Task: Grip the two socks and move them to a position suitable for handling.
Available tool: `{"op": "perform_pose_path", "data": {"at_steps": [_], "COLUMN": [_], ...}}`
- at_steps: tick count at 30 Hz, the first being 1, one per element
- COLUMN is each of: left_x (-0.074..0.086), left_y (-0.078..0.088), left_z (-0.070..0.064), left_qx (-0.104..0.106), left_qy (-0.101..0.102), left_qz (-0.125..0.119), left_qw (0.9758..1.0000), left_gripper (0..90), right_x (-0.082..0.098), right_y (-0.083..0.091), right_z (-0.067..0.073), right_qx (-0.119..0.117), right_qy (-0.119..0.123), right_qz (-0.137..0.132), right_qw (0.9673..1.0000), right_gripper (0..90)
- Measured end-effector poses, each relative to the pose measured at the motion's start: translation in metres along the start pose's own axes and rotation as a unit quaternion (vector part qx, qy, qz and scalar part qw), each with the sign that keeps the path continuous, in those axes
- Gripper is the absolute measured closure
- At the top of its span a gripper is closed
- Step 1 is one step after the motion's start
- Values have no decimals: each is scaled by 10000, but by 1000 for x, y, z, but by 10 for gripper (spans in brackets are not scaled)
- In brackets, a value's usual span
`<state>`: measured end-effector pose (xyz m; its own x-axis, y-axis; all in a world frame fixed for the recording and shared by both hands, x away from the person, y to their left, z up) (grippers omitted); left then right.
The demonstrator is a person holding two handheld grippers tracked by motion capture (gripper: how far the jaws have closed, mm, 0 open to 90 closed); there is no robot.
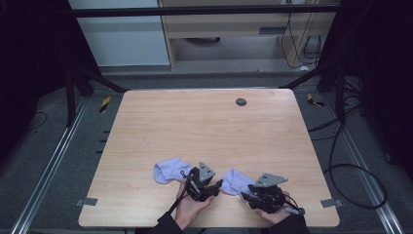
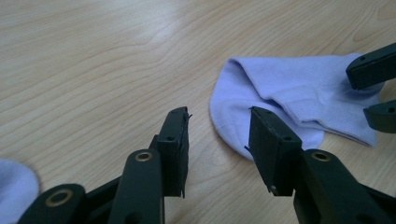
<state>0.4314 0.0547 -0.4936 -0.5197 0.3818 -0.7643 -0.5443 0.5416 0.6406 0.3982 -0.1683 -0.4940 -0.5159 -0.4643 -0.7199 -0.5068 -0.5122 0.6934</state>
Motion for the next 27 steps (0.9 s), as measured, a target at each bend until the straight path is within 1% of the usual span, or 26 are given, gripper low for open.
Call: {"op": "perform_pose_path", "data": {"at_steps": [4,7,14,22,27], "left_x": [1,1,3,4,2], "left_y": [-5,-9,-15,-17,-17], "left_z": [-5,-7,-7,-8,-10], "left_qx": [14,-11,-27,-38,-123], "left_qy": [-45,-93,-42,4,-7], "left_qz": [56,129,253,324,382], "left_qw": [10000,9999,9997,9995,9992], "left_gripper": [592,601,657,725,776], "right_x": [1,2,4,3,3], "right_y": [-4,-5,-7,-8,-9], "right_z": [2,2,1,2,2], "right_qx": [-51,-61,-110,-179,-263], "right_qy": [51,51,14,7,-34], "right_qz": [148,197,254,302,325], "right_qw": [9999,9998,9996,9994,9991], "right_gripper": [618,624,647,714,788]}}
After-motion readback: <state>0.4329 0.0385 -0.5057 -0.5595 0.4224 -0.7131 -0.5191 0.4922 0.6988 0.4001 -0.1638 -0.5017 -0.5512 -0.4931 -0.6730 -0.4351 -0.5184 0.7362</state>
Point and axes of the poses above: each handheld gripper's, and its own axes: y roughly backward along the jaws, x roughly out of its underside, z roughly to its left, the point moved 1 cm from there along -y, roughly forward along the jaws, and after that the axes turned 2 degrees about y, right-handed, at the moved point
